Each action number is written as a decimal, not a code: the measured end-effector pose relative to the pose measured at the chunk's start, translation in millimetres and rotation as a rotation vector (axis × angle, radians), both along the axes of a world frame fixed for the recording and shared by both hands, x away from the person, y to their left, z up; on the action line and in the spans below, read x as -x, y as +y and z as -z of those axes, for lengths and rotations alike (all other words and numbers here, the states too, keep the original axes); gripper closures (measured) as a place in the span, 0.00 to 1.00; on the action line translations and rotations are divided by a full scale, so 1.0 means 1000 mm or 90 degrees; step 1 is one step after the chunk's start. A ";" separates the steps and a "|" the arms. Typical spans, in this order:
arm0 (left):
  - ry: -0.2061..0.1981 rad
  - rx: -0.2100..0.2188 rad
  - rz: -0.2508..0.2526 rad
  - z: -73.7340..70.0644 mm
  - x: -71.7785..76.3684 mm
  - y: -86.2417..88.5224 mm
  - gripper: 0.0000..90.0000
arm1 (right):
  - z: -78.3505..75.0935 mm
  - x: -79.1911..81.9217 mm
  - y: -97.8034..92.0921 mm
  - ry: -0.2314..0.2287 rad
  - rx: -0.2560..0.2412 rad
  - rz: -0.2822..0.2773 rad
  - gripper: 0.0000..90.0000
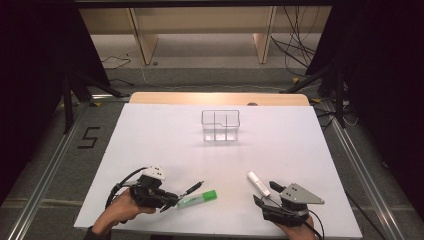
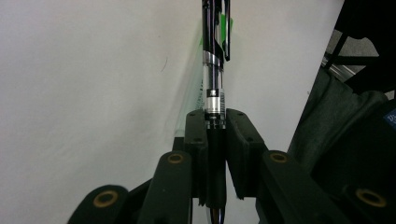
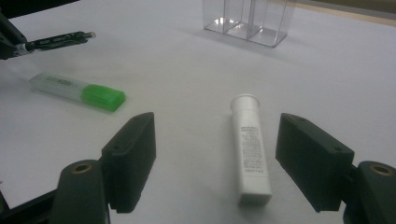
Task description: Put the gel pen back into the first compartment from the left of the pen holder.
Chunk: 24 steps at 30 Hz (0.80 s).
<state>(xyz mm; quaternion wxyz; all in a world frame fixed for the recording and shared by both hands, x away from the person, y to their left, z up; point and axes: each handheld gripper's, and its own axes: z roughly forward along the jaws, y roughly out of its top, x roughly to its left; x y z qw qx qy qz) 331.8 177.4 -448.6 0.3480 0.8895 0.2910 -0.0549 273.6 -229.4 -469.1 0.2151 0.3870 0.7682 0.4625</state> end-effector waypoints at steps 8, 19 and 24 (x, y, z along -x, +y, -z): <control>-0.015 -0.008 0.025 -0.008 0.003 -0.012 0.88 | 0.000 0.000 0.001 0.001 -0.002 -0.004 0.33; -0.036 -0.043 0.086 -0.022 -0.005 -0.049 0.88 | -0.005 0.007 0.012 -0.033 0.000 -0.038 0.33; -0.041 -0.061 0.114 -0.024 -0.009 -0.070 0.88 | -0.008 0.011 0.021 -0.062 0.024 -0.054 0.33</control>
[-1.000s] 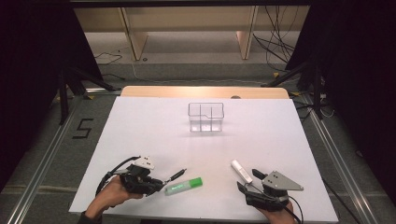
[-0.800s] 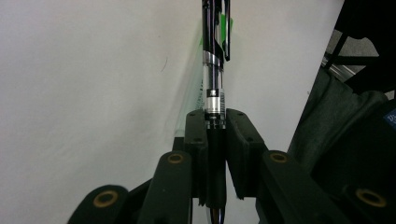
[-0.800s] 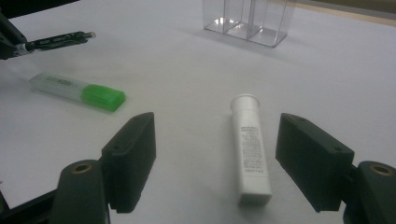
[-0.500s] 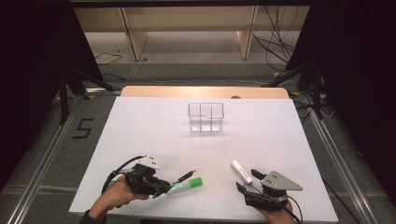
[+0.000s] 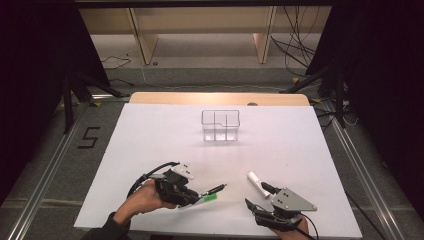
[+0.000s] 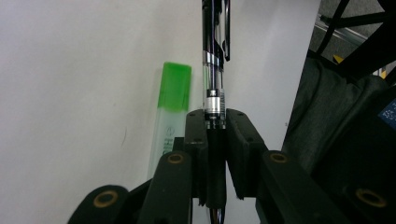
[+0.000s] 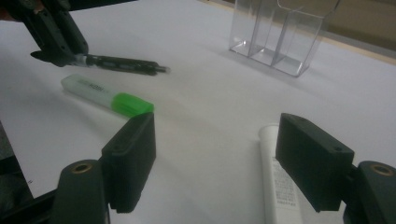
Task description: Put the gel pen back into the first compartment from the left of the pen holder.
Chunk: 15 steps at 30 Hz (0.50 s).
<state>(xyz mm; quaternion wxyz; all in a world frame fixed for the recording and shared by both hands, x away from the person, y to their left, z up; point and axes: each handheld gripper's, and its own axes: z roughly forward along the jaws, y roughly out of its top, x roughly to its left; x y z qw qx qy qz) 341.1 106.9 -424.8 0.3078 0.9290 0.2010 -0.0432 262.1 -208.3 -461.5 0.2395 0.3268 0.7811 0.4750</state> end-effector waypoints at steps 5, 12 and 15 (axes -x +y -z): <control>-0.001 -0.019 0.023 -0.002 -0.005 -0.019 0.88 | -0.003 0.005 0.008 -0.030 0.027 -0.006 0.33; 0.003 -0.036 0.054 -0.003 -0.009 -0.040 0.88 | -0.003 0.010 0.020 -0.056 0.068 -0.016 0.34; 0.003 -0.041 0.061 -0.003 -0.009 -0.045 0.88 | -0.002 0.012 0.028 -0.066 0.090 -0.028 0.34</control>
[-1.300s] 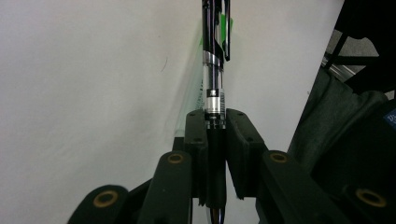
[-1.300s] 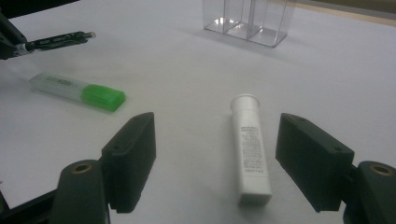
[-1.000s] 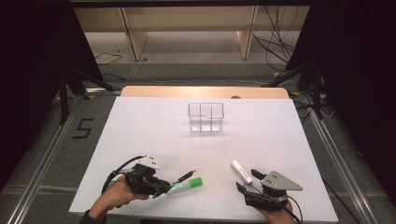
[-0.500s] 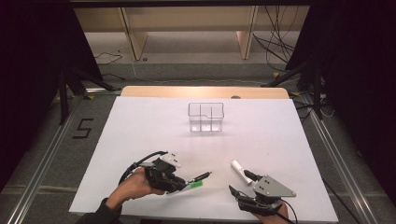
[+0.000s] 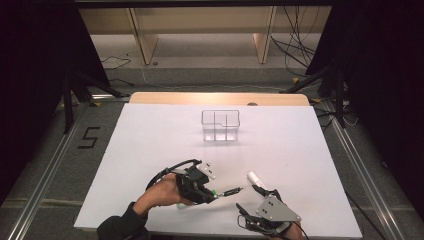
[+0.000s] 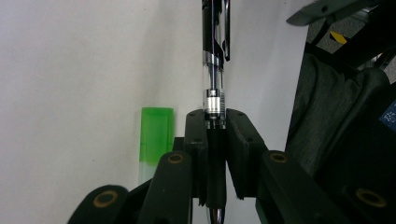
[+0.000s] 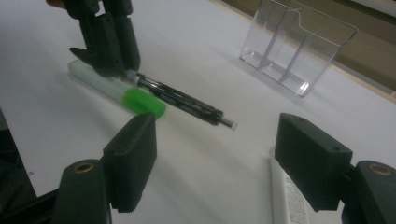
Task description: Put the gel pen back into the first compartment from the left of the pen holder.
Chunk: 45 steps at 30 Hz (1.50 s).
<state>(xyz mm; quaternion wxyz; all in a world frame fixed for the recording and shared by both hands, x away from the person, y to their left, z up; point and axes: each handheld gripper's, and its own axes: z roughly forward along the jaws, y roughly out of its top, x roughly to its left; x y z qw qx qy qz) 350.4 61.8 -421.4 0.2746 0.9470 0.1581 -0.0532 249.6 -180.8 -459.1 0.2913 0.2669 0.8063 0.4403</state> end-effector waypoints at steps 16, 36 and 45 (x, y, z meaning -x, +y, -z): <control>0.000 -0.009 0.027 -0.003 0.000 -0.023 0.88 | 0.002 0.006 0.021 -0.053 0.093 -0.015 0.36; -0.002 -0.017 0.034 -0.003 0.005 -0.023 0.88 | 0.014 0.015 0.047 -0.119 0.215 -0.025 0.40; 0.004 -0.027 0.039 0.000 0.006 -0.025 0.88 | 0.017 0.017 0.054 -0.165 0.290 -0.018 0.42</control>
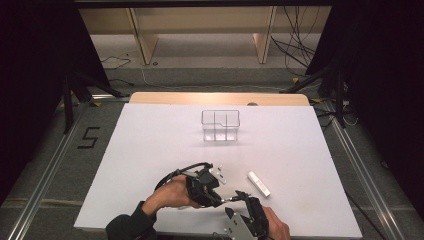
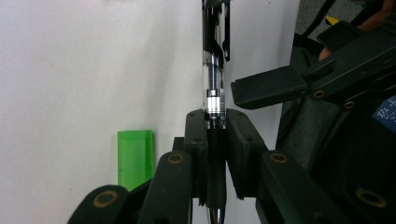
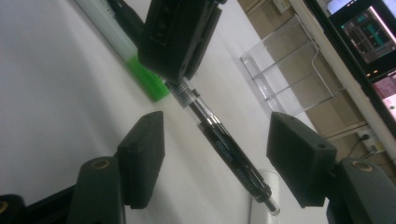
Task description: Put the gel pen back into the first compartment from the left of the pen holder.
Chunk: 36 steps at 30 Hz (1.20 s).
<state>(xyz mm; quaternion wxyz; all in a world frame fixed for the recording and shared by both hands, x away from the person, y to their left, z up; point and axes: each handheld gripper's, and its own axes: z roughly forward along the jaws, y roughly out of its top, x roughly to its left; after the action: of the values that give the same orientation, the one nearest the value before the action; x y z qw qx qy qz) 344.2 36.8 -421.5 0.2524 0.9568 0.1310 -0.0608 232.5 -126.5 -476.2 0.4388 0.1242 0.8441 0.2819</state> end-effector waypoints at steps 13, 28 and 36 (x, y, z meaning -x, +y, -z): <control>0.001 -0.003 0.011 -0.002 0.004 -0.003 0.88 | 0.008 0.006 0.015 -0.039 0.074 0.005 0.49; 0.004 -0.011 0.019 -0.004 0.008 -0.005 0.88 | 0.015 0.012 0.024 -0.110 0.162 -0.017 0.67; 0.008 -0.019 0.021 -0.002 0.007 -0.006 0.88 | 0.018 0.016 0.028 -0.127 0.192 -0.027 0.76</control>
<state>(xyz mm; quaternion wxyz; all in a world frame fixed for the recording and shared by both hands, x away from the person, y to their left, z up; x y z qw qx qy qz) 336.7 30.9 -419.6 0.2359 0.9621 0.1178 -0.0690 216.7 -98.9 -494.4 0.5282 0.0105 0.8314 0.1722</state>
